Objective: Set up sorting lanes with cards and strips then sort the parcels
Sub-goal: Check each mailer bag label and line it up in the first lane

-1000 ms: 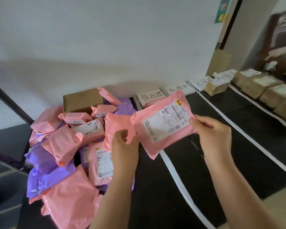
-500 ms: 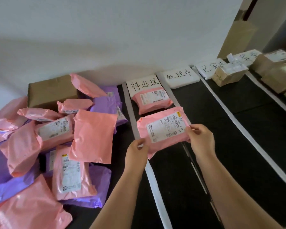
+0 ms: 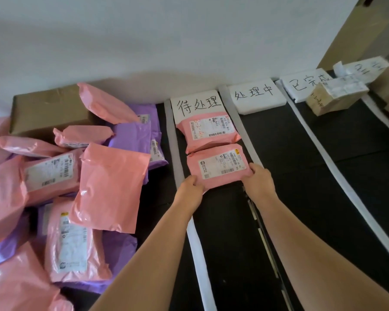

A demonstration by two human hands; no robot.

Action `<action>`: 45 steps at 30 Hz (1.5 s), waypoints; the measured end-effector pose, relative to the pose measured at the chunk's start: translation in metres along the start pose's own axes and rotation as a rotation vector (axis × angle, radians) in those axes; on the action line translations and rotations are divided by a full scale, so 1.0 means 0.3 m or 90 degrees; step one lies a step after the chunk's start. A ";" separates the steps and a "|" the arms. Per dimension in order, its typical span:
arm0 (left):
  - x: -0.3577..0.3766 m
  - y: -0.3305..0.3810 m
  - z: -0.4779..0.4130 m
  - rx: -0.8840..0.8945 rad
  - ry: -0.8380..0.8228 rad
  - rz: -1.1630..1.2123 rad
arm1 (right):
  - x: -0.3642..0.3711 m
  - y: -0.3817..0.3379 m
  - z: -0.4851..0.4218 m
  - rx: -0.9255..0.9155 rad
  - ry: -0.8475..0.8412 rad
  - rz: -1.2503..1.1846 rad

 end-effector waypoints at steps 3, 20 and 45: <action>0.006 -0.007 0.011 0.009 0.002 -0.011 | -0.001 -0.002 0.008 0.040 0.023 0.004; -0.484 -0.185 0.346 0.137 0.326 0.040 | 0.100 -0.277 0.408 -0.224 0.150 -0.124; -0.866 -0.375 0.461 0.171 0.388 -0.012 | 0.471 -0.480 0.721 -0.194 -0.022 -0.116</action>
Point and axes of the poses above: each hand's wrist, its own z-axis away from the middle knuckle, its own x-axis out of the palm, y = z × x, the point moved 6 cm from there along -z, towards the middle knuckle, and after that the axes turned 2 degrees about x, right-handed, at the moved point
